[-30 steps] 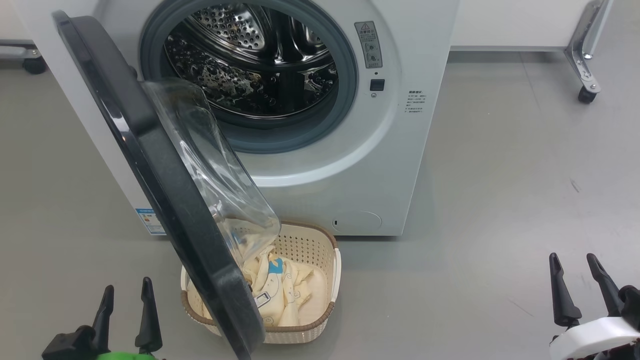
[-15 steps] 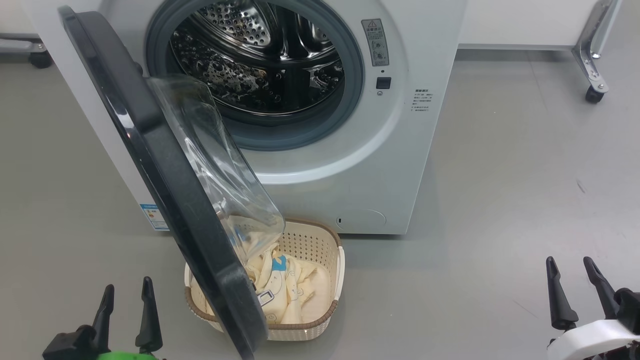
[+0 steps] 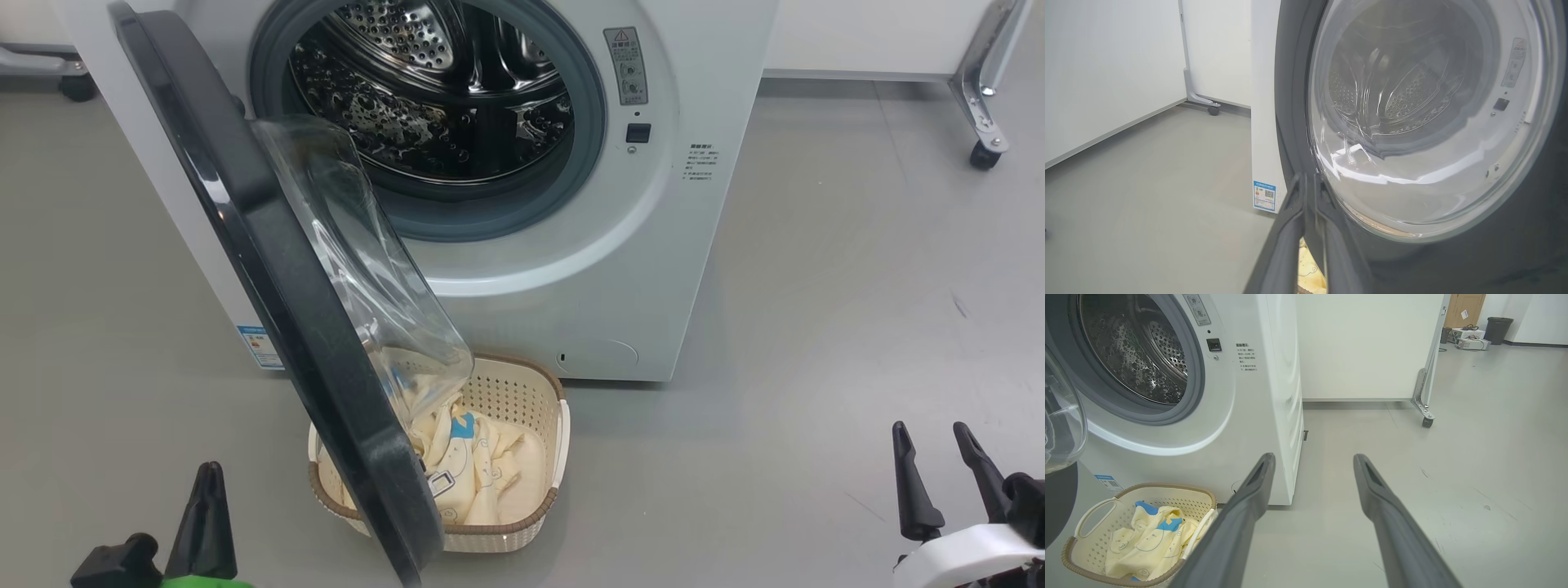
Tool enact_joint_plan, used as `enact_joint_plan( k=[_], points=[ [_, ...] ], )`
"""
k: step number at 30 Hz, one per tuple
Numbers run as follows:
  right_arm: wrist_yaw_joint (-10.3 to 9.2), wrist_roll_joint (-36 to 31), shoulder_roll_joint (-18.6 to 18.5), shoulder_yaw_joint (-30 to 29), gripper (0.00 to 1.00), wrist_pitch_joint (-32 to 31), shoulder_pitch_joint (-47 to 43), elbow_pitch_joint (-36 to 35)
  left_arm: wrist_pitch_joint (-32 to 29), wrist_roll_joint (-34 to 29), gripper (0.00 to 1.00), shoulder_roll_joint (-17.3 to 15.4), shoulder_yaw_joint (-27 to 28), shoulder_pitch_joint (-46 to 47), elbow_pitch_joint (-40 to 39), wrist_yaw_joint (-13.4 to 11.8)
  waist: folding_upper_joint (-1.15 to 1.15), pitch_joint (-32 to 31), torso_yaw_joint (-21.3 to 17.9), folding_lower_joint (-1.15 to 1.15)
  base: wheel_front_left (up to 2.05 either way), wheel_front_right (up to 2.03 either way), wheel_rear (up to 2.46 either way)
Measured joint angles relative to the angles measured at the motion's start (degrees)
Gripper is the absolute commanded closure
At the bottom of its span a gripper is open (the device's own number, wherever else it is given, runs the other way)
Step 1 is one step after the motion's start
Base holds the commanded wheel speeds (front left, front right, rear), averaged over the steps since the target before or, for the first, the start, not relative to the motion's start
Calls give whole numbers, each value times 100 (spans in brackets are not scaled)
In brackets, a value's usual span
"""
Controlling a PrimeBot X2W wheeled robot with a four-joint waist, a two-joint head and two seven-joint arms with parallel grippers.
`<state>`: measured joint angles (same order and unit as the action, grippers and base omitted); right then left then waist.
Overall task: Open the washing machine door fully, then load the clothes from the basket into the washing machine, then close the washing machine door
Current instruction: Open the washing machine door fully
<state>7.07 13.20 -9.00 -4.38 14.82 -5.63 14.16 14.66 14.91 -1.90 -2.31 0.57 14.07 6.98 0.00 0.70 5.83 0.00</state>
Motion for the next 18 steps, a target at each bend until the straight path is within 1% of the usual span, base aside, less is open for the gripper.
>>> enact_joint_plan(
  k=[11, 16, 18],
  points=[
    [1, -23, 13, -63, 0, 0, 1, 12, 0, 121, 100, 0, 168, 1, 24, 0, 0, 10, 61, 0, 0, 0, 0],
    [1, -46, 13, -68, 0, 0, 1, 13, 0, 315, 100, 1, 348, 35, -438, -15, 0, 3, 109, 0, 0, 0, 0],
    [1, -47, 13, -64, 0, 0, 1, 13, 0, 337, 100, 1, 409, 80, -664, -77, 0, -2, 130, 0, 0, 0, 0]
  ],
)
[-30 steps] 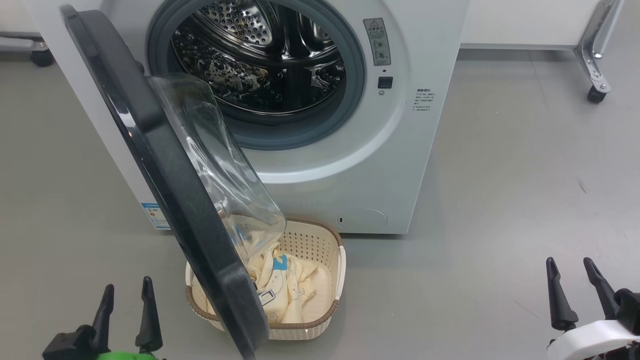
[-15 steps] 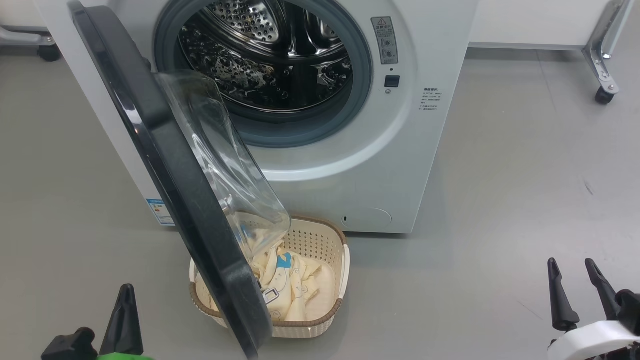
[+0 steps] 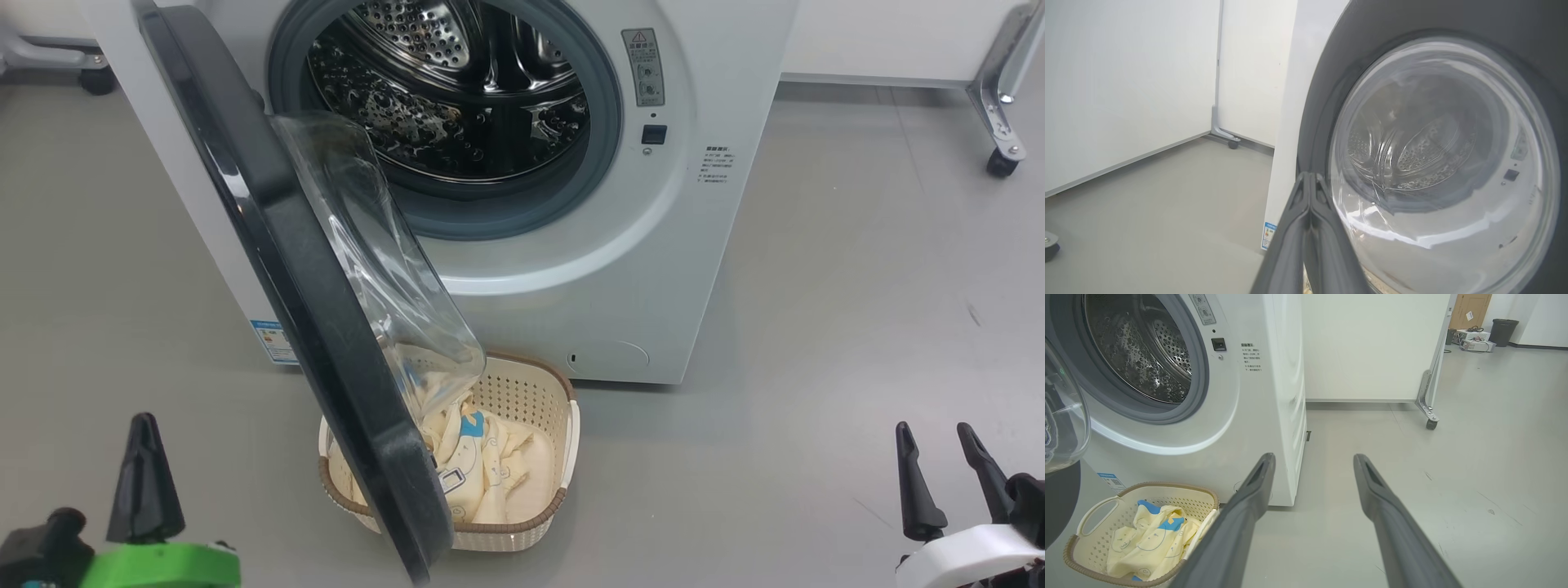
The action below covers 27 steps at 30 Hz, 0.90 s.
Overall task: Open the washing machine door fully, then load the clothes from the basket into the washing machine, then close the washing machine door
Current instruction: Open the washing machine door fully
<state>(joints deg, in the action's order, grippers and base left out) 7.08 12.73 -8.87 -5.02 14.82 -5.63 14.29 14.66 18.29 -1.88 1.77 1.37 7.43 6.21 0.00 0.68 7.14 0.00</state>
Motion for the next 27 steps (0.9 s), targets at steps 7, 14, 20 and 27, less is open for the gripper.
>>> enact_joint_plan(
  k=[7, 14, 20, 27],
  points=[
    [0, 1, -1, 58, 0, 0, 0, 1, 1, 33, 100, 1, 158, 313, -1050, -191, 0, -27, 89, 0, 0, 0, 0],
    [0, 1, -9, 136, 0, 0, -2, 4, 7, 32, 100, 1, -94, 581, -2250, -234, 0, -66, 172, 0, 0, 0, 0],
    [0, 1, -9, 156, 0, 0, -41, 37, 7, -37, 100, -1, -834, 629, -2814, -171, 0, -139, 248, 0, 0, 0, 0],
    [0, 1, 42, 215, 0, 0, -127, 79, 7, -180, 100, -12, -2004, 566, -3143, -22, 0, -277, 335, 0, 0, 0, 0]
  ],
)
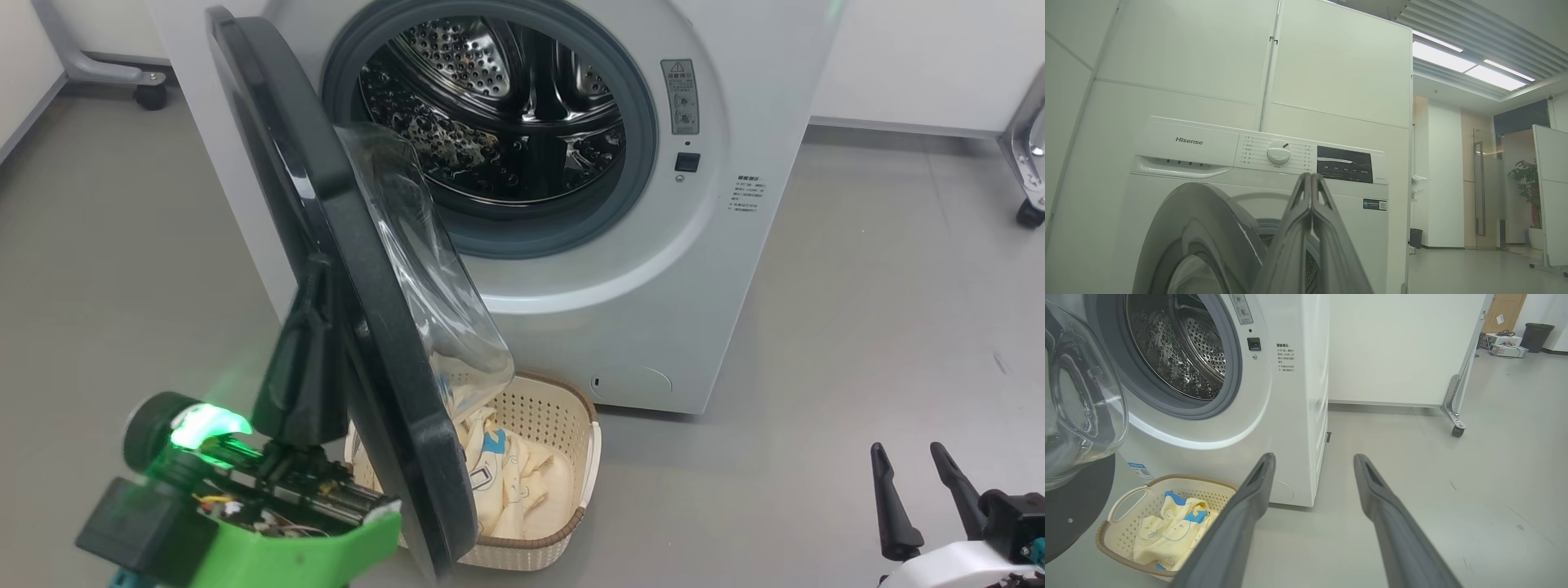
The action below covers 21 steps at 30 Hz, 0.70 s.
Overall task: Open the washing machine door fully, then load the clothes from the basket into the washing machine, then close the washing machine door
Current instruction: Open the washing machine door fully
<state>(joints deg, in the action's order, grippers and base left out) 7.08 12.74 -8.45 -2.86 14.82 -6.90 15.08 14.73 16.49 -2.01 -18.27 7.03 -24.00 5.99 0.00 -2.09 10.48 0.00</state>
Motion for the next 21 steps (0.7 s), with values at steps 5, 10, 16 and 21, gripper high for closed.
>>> enact_joint_plan(
  k=[5, 10, 16, 21],
  points=[
    [0, 1, 70, 70, 0, 0, -7, 1, -13, -41, 100, -32, -604, -226, -67, 42, 0, -57, 31, 0, 0, 0, 0],
    [0, 2, 85, 67, 0, 0, -31, 5, -301, -27, 100, -47, -1150, -463, 56, 49, 0, -77, 50, 0, 0, 0, 0],
    [0, 18, 88, 60, 0, 0, -98, 15, -626, 57, 100, -137, -1540, -682, 241, 51, 0, -64, 80, 0, 0, 0, 0],
    [0, 45, 93, 4, 0, 0, -110, 16, -773, 123, 100, -137, -1684, -758, 325, 91, 0, -7, 127, 0, 0, 0, 0]
  ],
)
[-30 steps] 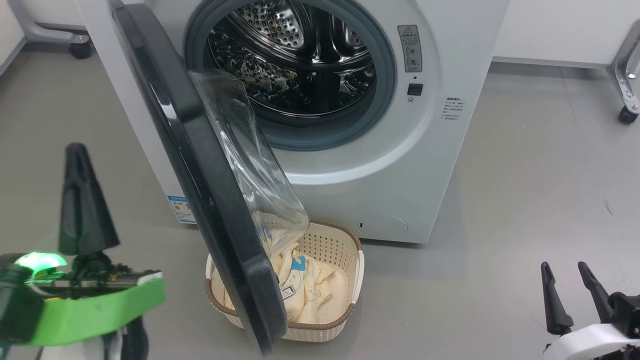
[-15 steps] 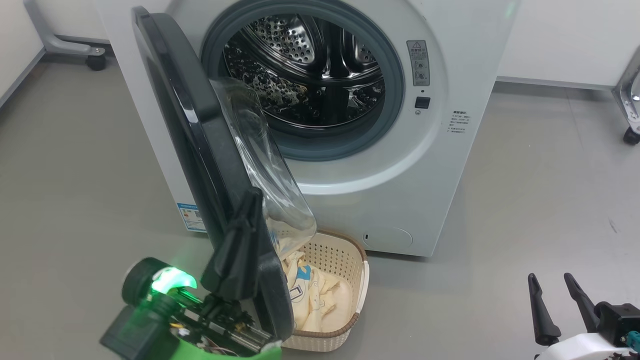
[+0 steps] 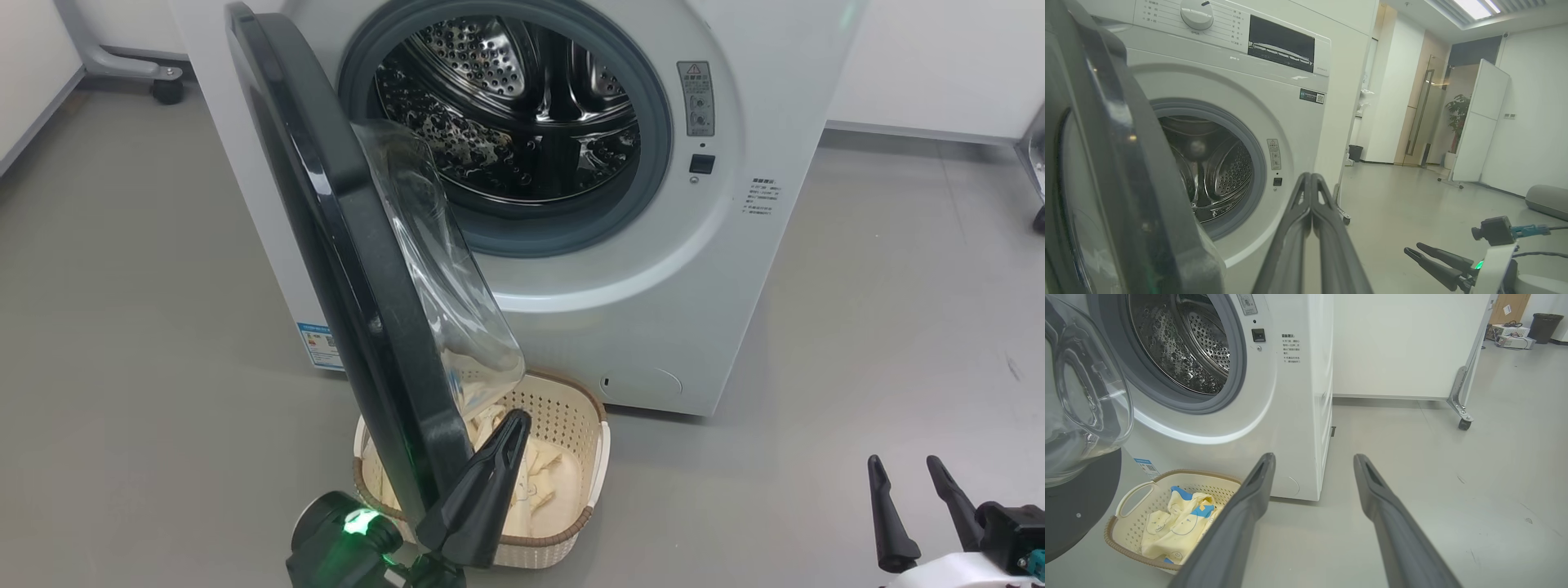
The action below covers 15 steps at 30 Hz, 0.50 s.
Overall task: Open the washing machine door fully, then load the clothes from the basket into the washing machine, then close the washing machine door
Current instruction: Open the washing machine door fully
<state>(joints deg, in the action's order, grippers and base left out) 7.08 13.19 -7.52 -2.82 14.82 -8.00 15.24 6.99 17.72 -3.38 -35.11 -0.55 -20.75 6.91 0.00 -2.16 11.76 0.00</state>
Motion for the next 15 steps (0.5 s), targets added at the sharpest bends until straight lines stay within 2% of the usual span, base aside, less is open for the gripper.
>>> enact_joint_plan(
  k=[15],
  points=[
    [0, 2, 21, 13, 0, 0, 2, 0, -255, 347, 100, 0, 170, -144, 420, -34, 0, 154, 52, 0, 0, 0, 0]
  ],
)
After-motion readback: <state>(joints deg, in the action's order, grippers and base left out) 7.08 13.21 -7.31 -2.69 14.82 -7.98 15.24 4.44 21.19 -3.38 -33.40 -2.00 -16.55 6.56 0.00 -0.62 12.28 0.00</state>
